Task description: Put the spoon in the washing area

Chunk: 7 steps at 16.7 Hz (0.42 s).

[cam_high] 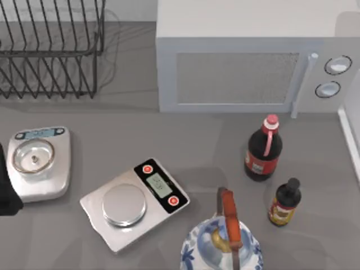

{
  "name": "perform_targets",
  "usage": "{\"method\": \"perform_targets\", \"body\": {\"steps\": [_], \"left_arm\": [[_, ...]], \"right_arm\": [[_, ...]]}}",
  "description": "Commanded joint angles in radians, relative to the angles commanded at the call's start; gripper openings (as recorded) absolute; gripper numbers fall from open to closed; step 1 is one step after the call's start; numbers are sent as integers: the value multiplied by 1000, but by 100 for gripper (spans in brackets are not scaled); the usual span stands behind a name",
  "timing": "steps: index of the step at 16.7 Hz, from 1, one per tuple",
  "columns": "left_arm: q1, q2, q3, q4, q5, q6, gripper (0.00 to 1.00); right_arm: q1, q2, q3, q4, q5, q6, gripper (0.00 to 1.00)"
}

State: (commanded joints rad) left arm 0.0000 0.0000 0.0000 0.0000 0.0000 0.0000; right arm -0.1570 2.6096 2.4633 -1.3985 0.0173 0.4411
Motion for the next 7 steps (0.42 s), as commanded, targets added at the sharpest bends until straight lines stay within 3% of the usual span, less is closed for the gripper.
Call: {"method": "perform_targets", "body": {"steps": [2, 7], "left_arm": [[0, 0, 0, 0, 0, 0, 100], [0, 0, 0, 0, 0, 0, 100]], "right_arm": [[0, 0, 0, 0, 0, 0, 100], [0, 0, 0, 0, 0, 0, 100]]}}
